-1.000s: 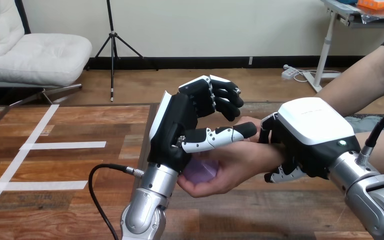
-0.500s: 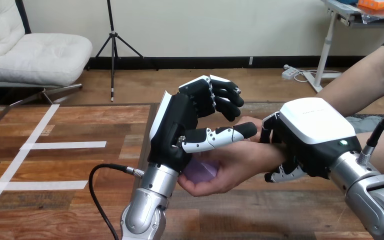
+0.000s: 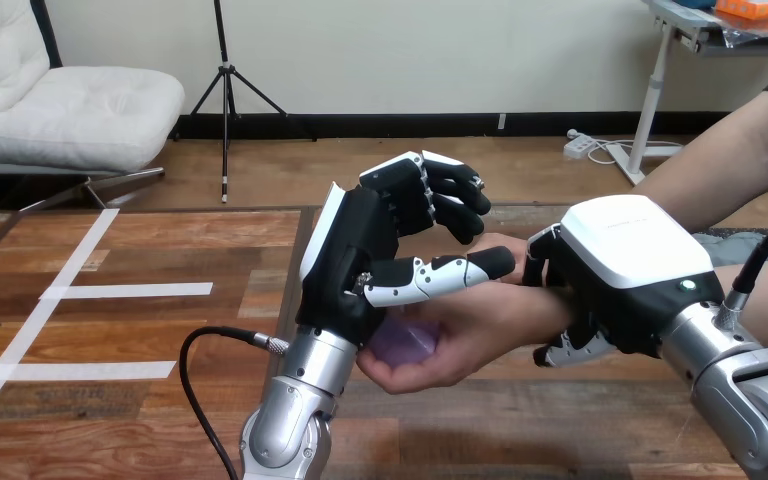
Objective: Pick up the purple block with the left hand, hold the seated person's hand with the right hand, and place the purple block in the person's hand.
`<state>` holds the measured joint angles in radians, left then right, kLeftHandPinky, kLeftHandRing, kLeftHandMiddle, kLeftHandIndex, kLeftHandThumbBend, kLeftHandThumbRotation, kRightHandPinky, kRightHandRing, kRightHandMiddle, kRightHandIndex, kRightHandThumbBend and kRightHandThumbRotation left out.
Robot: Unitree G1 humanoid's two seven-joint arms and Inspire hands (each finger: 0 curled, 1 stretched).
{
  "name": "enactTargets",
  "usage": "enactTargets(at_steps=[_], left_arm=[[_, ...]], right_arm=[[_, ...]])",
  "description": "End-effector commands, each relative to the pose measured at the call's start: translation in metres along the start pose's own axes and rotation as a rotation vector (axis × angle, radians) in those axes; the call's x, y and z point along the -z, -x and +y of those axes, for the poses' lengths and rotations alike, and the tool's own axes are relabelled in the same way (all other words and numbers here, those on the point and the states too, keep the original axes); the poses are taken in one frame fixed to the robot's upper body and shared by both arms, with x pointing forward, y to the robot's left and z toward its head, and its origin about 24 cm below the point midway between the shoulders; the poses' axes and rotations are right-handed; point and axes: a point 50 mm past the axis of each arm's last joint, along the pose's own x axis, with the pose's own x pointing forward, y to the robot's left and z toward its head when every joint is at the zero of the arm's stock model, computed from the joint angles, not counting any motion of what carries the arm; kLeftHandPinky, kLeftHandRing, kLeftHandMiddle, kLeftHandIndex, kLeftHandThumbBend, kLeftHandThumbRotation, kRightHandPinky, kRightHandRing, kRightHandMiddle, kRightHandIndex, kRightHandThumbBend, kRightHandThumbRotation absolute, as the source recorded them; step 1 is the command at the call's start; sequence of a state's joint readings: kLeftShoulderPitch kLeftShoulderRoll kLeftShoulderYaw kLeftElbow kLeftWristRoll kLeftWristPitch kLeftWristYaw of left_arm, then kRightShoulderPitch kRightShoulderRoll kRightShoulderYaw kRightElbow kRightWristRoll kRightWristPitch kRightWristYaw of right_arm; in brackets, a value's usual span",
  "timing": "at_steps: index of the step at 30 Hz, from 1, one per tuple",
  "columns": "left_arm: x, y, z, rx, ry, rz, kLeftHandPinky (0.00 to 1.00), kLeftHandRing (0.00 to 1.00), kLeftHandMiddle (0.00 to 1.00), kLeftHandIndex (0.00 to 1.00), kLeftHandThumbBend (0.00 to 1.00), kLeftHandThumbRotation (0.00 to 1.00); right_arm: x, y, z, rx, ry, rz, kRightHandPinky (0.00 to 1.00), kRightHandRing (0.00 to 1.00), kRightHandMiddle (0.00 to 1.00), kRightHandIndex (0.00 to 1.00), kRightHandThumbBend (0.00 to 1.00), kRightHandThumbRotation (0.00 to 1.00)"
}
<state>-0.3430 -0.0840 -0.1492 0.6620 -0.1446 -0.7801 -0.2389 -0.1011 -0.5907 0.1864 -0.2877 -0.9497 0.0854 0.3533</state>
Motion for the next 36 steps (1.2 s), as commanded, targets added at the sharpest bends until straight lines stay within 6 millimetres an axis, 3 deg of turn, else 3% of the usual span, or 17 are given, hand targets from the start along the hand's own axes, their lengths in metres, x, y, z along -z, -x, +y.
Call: enactTargets(at_steps=[1,10,16,26,36], left_arm=[[-0.005,-0.007,-0.015,0.002,0.040,-0.053,0.41,0.46,0.51,0.51,0.86,0.09],[-0.005,-0.002,-0.009,0.049,-0.010,-0.033,0.42,0.48,0.53,0.53,0.86,0.13],[-0.004,0.002,-0.004,0.102,-0.091,-0.004,0.45,0.54,0.62,0.62,0.86,0.22],[-0.005,0.007,0.005,0.190,-0.204,0.018,0.63,0.72,0.80,0.80,0.88,0.39],[-0.006,0.012,0.013,0.216,-0.223,0.015,0.76,0.83,0.89,0.89,0.91,0.47]], right_arm=[[0.003,-0.002,-0.022,0.068,0.064,0.026,0.42,0.54,0.61,0.61,0.81,0.00],[0.004,0.002,-0.020,0.075,0.062,0.011,0.49,0.61,0.69,0.67,0.84,0.02],[0.004,0.005,-0.016,0.074,0.027,0.008,0.53,0.64,0.70,0.69,0.84,0.05],[0.001,0.011,-0.010,0.091,-0.038,0.009,0.56,0.64,0.68,0.70,0.84,0.10],[-0.001,0.019,-0.005,0.146,-0.133,0.013,0.58,0.66,0.70,0.72,0.81,0.14]])
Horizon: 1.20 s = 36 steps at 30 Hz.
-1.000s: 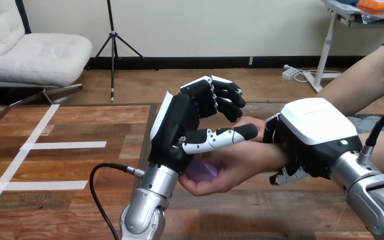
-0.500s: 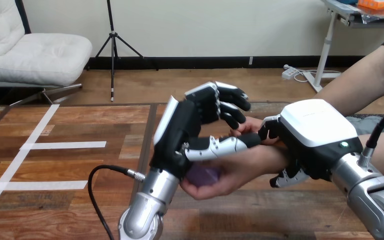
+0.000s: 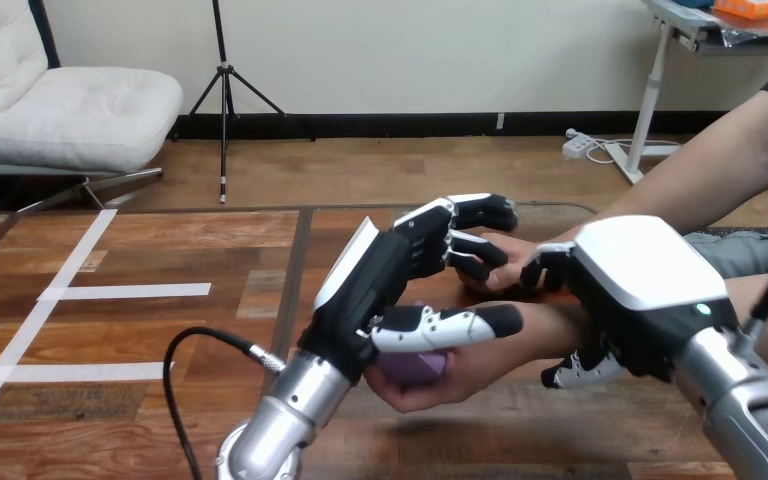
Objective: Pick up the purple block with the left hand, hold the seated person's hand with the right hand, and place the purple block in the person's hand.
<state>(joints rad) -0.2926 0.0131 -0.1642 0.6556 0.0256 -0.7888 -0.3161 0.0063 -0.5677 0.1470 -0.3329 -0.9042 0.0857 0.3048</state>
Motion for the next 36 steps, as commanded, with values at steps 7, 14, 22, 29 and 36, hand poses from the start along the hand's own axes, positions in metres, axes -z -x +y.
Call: enactTargets(at_steps=[7,14,22,29,36], left_arm=[[-0.013,0.001,0.012,-0.003,-0.019,-0.106,0.79,0.86,0.91,0.91,0.92,0.49],[-0.014,0.010,0.012,-0.040,0.030,-0.146,0.80,0.86,0.90,0.91,0.91,0.49],[-0.015,0.021,0.011,-0.083,0.068,-0.192,0.79,0.84,0.88,0.89,0.90,0.48],[-0.016,0.032,0.013,-0.106,0.057,-0.221,0.78,0.83,0.87,0.89,0.88,0.49],[-0.017,0.043,0.015,-0.136,0.028,-0.233,0.77,0.83,0.86,0.88,0.86,0.51]], right_arm=[[-0.005,0.011,-0.013,0.204,-0.149,-0.030,0.60,0.68,0.71,0.74,0.77,0.17],[-0.007,0.019,-0.009,0.291,-0.265,-0.037,0.62,0.69,0.72,0.75,0.73,0.18],[-0.010,0.028,-0.001,0.416,-0.398,-0.051,0.63,0.72,0.75,0.76,0.66,0.22],[-0.014,0.033,0.008,0.535,-0.506,-0.073,0.63,0.73,0.76,0.77,0.60,0.24],[-0.019,0.036,0.018,0.631,-0.580,-0.101,0.63,0.74,0.77,0.77,0.53,0.27]])
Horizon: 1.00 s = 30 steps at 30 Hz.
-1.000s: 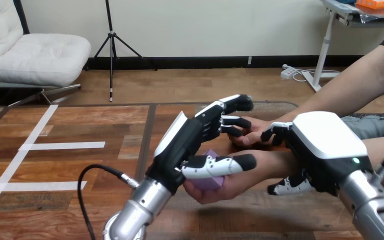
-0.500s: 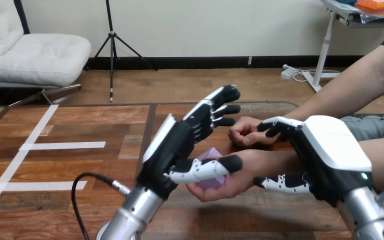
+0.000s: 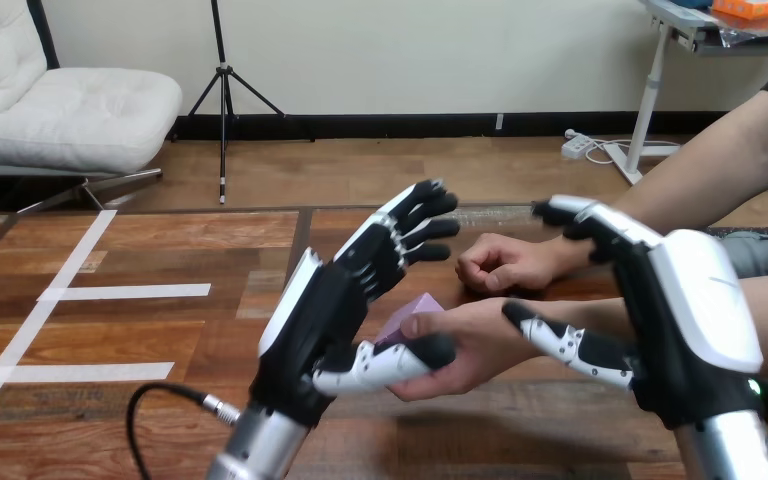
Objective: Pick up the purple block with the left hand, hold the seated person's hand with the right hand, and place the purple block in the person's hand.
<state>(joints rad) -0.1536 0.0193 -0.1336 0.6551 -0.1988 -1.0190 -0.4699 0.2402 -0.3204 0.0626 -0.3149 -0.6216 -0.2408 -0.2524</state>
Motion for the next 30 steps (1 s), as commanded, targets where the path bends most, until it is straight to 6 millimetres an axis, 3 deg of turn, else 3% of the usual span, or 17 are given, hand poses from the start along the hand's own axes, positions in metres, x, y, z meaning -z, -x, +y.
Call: enactTargets(at_steps=[1,7,16,25,27,30], left_arm=[[-0.014,-0.003,0.010,-0.039,-0.058,-0.096,0.77,0.83,0.86,0.88,0.86,0.51],[-0.014,0.008,0.013,-0.081,-0.092,-0.087,0.77,0.82,0.86,0.87,0.85,0.52],[-0.011,0.022,0.015,-0.148,-0.099,-0.052,0.75,0.80,0.84,0.85,0.87,0.54],[-0.008,0.034,0.017,-0.204,-0.101,-0.032,0.74,0.80,0.84,0.85,0.86,0.55],[-0.007,0.042,0.018,-0.298,-0.105,-0.029,0.72,0.79,0.83,0.84,0.82,0.60],[-0.006,0.047,0.017,-0.346,-0.106,-0.028,0.72,0.78,0.82,0.83,0.80,0.63]], right_arm=[[-0.001,-0.002,0.000,0.112,-0.072,-0.029,0.64,0.74,0.78,0.77,0.53,0.28],[-0.003,0.003,0.006,0.142,-0.117,-0.019,0.68,0.77,0.80,0.79,0.49,0.38],[-0.004,0.009,0.012,0.146,-0.170,-0.012,0.69,0.77,0.80,0.79,0.46,0.43],[-0.006,0.013,0.017,0.158,-0.228,-0.009,0.68,0.76,0.80,0.78,0.45,0.40],[-0.008,0.017,0.024,0.195,-0.280,-0.039,0.68,0.75,0.78,0.76,0.43,0.33],[-0.009,0.020,0.028,0.215,-0.305,-0.053,0.68,0.75,0.77,0.75,0.42,0.31]])
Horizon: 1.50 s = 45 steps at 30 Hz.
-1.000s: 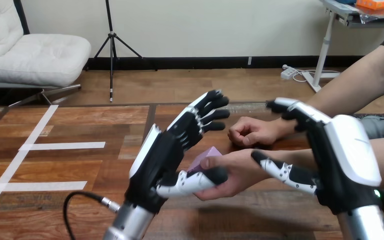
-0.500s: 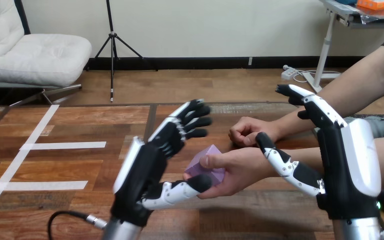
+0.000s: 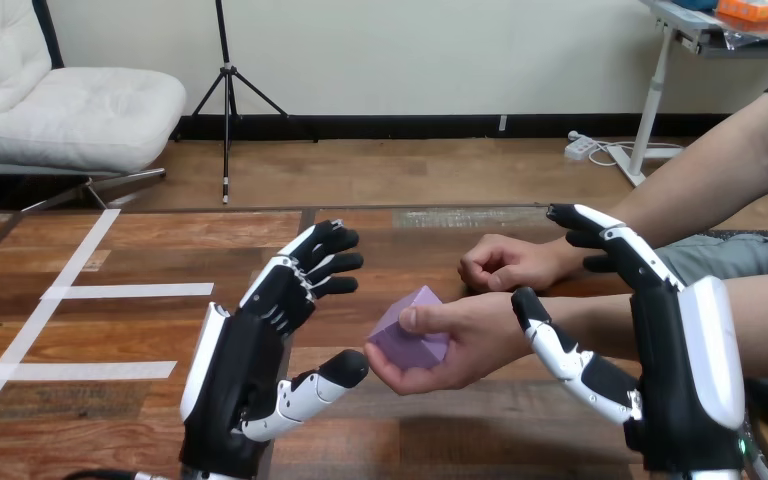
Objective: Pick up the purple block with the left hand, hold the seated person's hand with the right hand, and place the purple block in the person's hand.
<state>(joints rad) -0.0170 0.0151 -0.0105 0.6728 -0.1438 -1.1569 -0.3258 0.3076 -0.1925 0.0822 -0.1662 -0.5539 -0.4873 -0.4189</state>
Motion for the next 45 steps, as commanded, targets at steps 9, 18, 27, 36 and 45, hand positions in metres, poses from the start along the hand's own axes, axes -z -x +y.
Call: enactTargets(at_steps=[9,18,27,36,45], left_arm=[[-0.0005,-0.0005,0.0011,-0.121,0.006,-0.036,0.72,0.78,0.81,0.82,0.78,0.62],[0.0008,0.0006,-0.0001,-0.124,0.000,-0.022,0.71,0.77,0.81,0.81,0.79,0.62],[0.0007,-0.0010,-0.0012,-0.126,-0.005,-0.020,0.69,0.76,0.80,0.81,0.81,0.63],[0.0007,-0.0024,-0.0021,-0.125,-0.002,-0.022,0.69,0.75,0.80,0.80,0.81,0.63],[0.0008,-0.0035,-0.0024,-0.124,-0.003,-0.023,0.69,0.75,0.80,0.80,0.81,0.62]], right_arm=[[-0.0060,-0.0022,0.0099,0.083,-0.082,-0.087,0.67,0.74,0.76,0.74,0.40,0.32],[-0.0059,-0.0014,0.0110,0.084,-0.098,-0.089,0.68,0.75,0.76,0.74,0.39,0.32],[-0.0051,-0.0012,0.0112,0.078,-0.099,-0.088,0.69,0.75,0.76,0.73,0.39,0.26],[-0.0046,-0.0019,0.0109,0.075,-0.094,-0.089,0.70,0.76,0.77,0.74,0.39,0.22],[-0.0040,-0.0030,0.0103,0.067,-0.092,-0.082,0.71,0.76,0.77,0.74,0.39,0.20]])
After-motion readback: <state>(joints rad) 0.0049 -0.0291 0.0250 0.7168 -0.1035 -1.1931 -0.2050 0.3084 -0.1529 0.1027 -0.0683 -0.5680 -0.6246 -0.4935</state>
